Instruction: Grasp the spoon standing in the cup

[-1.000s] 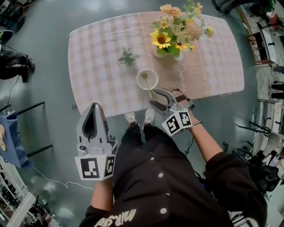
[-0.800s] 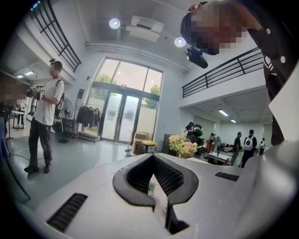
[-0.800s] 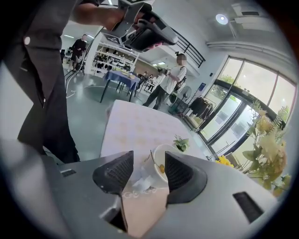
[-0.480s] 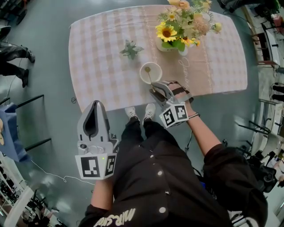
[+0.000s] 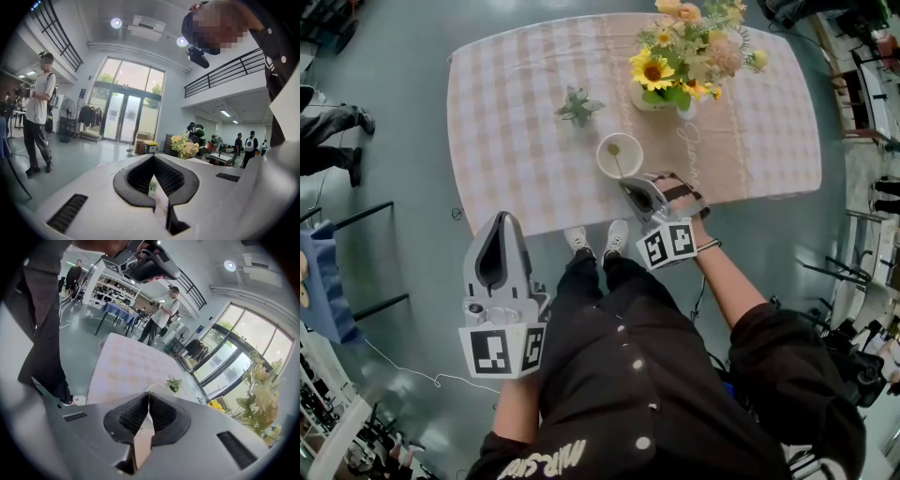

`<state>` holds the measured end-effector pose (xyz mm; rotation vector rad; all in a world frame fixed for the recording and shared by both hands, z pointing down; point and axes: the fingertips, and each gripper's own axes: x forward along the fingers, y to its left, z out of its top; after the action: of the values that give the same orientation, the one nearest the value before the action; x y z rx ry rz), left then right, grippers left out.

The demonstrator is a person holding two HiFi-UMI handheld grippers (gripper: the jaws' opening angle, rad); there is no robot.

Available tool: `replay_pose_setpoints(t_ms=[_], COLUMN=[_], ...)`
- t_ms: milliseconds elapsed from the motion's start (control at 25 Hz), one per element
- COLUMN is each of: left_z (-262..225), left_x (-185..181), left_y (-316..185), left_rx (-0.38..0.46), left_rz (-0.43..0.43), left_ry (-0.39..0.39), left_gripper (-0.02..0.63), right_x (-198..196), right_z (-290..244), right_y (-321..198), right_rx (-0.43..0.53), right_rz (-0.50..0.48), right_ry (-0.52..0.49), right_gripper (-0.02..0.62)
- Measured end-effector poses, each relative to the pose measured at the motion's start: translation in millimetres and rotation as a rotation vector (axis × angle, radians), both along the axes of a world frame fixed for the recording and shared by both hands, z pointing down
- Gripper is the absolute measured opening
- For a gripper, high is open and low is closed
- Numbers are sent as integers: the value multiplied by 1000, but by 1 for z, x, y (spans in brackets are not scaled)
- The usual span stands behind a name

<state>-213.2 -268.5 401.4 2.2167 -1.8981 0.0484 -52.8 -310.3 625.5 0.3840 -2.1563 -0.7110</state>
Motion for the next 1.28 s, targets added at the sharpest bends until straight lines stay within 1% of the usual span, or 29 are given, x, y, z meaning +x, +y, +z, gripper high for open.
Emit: replay_pose_setpoints(t_ms=[120, 240, 520, 680, 840, 880, 1000, 1120, 1280], left_z=[-5, -10, -27, -28, -33, -35, -42, -47, -54], left_x=[-1, -2, -1, -1, -1, -1, -2, -3, -5], left_y=[0, -1, -5, -7, -9, -9, -10, -13, -17], left_rx=[10, 24, 62, 64, 75, 82, 95, 106, 129], left_rz=[-1, -1, 15, 19, 26, 27, 25, 24, 23], left_ry=[0, 4, 0, -16, -28, -32, -37, -39, -41], left_gripper=[12, 12, 12, 12, 12, 12, 12, 12, 12], right_x=[-1, -1, 8, 13, 19, 19, 23, 32, 40], right_z=[-9, -22, -59, -86, -116, -125, -157, -186, -219], right_y=[-1, -4, -11, -12, -15, -18, -24, -32, -38], right_rx=[-24, -77, -200, -250, -249, -252, -281, -276, -254], right_rz=[21, 64, 217, 298, 335, 351, 432, 500, 523], right_ry=[-35, -99, -256, -365, -417, -446, -585, -692, -800], right_gripper=[8, 8, 8, 8, 8, 8, 8, 8, 8])
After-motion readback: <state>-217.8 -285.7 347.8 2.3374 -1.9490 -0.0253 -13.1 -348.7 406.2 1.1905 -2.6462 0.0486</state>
